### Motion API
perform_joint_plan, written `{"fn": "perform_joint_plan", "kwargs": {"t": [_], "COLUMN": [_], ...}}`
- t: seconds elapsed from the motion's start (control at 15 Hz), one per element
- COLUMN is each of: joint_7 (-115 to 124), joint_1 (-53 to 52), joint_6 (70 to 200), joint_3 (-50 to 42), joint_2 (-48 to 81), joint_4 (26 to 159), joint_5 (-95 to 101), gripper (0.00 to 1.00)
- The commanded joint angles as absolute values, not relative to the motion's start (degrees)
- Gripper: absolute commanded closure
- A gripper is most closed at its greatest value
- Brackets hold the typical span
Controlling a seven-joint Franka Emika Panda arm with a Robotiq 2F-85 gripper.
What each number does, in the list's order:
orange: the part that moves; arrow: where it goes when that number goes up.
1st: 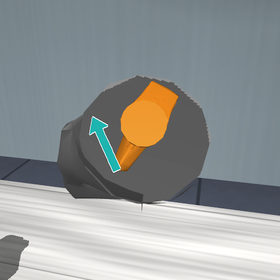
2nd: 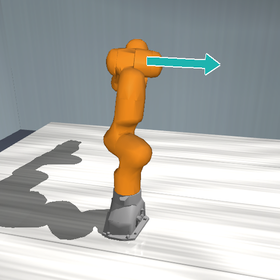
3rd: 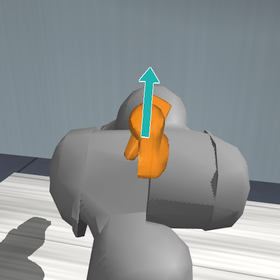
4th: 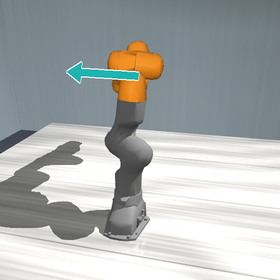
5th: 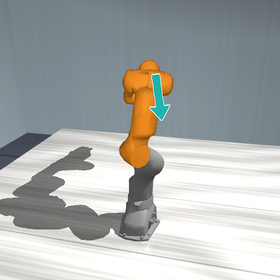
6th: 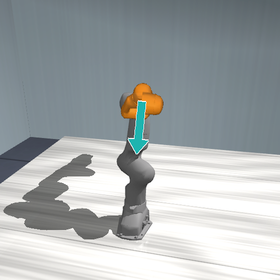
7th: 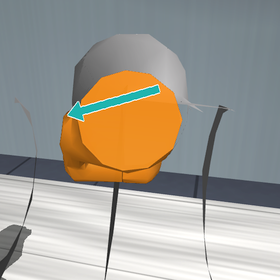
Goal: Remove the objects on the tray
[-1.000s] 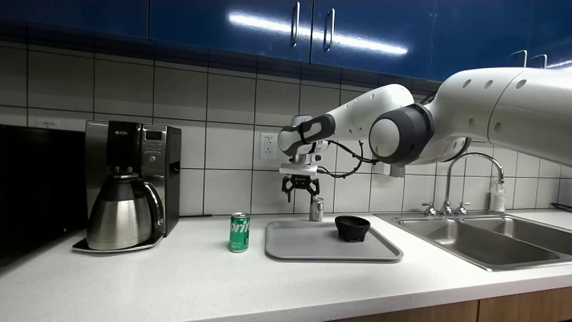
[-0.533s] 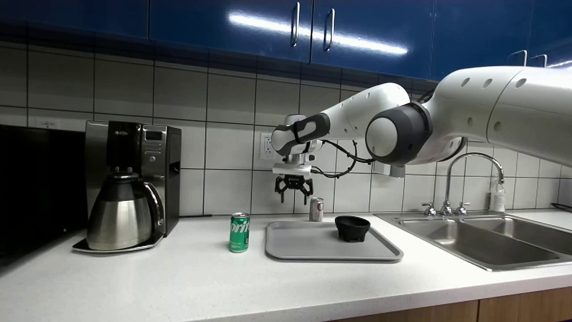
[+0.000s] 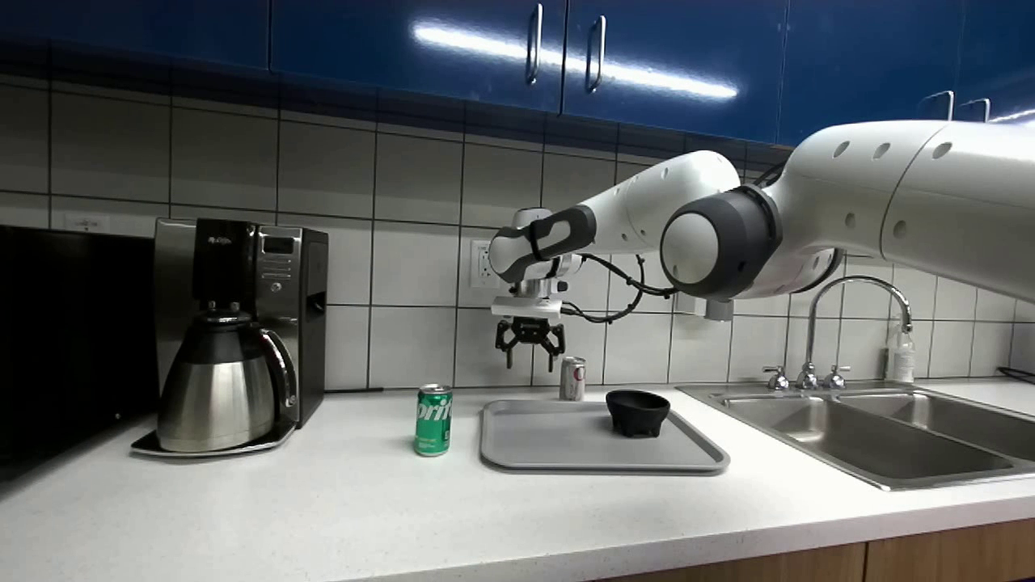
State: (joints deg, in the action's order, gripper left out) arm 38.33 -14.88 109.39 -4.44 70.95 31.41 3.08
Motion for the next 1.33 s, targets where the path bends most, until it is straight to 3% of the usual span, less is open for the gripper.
{"fn": "perform_joint_plan", "kwargs": {"t": [0.0,1.27], "joint_7": [38.1,32.4], "joint_1": [-15.3,-16.3], "joint_6": [109.9,111.3], "joint_3": [-4.4,-3.6], "joint_2": [70.9,69.0], "joint_4": [31.4,35.5], "joint_5": [3.2,2.8], "gripper": [0.0,0.0]}}
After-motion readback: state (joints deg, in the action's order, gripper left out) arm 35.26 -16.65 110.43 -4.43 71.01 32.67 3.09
